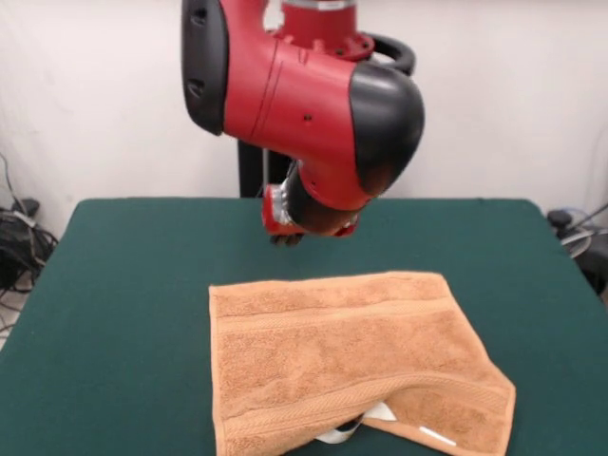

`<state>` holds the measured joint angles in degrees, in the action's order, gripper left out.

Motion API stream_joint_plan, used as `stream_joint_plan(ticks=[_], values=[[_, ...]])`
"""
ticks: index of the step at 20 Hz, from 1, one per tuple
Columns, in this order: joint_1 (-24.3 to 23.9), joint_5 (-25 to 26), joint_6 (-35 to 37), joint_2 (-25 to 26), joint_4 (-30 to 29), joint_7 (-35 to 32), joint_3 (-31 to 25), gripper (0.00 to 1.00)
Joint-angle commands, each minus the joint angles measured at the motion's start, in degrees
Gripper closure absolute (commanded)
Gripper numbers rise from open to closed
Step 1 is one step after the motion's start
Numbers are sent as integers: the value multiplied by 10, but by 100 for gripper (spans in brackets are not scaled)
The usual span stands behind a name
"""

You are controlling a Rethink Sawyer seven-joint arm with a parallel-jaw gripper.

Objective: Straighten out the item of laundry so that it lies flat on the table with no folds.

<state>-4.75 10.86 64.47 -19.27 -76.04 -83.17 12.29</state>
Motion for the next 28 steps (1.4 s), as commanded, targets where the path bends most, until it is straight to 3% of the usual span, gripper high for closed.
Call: stream_joint_plan(ticks=[1, 8, 11, 16, 22, 28], values=[[9, 18, 36, 25, 6, -85, -7, 100], [6, 14, 54, -3, 1, -70, -12, 100], [-5, -6, -9, -33, -22, -75, -27, 100], [-7, -2, -7, -25, -13, -75, -31, 100], [-21, -22, -79, -62, -51, -79, -48, 100], [-25, -21, -131, -61, -67, -85, -54, 100]])
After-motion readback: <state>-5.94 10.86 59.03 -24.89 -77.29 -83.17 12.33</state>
